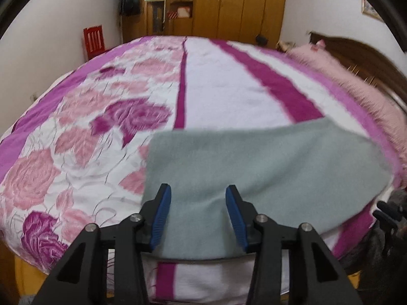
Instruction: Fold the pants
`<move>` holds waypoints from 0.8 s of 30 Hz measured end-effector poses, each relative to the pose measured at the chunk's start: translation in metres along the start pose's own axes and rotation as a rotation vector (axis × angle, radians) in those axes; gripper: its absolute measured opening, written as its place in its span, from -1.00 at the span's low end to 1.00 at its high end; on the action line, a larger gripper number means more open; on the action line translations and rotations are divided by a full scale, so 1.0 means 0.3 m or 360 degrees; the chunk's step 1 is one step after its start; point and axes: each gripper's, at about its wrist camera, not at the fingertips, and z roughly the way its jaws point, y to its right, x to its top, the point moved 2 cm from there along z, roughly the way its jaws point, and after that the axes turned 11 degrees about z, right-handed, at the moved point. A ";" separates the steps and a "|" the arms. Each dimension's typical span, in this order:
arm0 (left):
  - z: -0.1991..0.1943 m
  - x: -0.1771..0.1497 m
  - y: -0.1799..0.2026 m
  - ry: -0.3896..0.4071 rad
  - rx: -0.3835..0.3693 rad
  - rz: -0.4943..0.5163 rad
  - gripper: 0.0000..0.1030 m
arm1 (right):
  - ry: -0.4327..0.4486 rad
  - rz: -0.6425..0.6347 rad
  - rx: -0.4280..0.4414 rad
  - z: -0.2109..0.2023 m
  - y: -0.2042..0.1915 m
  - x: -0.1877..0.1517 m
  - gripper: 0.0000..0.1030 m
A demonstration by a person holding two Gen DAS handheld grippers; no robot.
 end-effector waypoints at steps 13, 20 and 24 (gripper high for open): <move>0.167 0.042 0.151 -0.0175 -0.0177 0.0101 -0.49 | -0.0359 0.1025 0.0287 0.227 0.270 -0.150 -0.93; 0.112 0.028 0.138 -0.0117 -0.0103 0.0110 -0.51 | -0.0399 0.1224 0.0342 0.188 0.325 -0.165 -0.93; 0.094 0.075 0.111 -0.0075 -0.0226 0.0048 -0.51 | -0.0329 0.1361 0.0543 0.225 0.360 -0.039 -0.93</move>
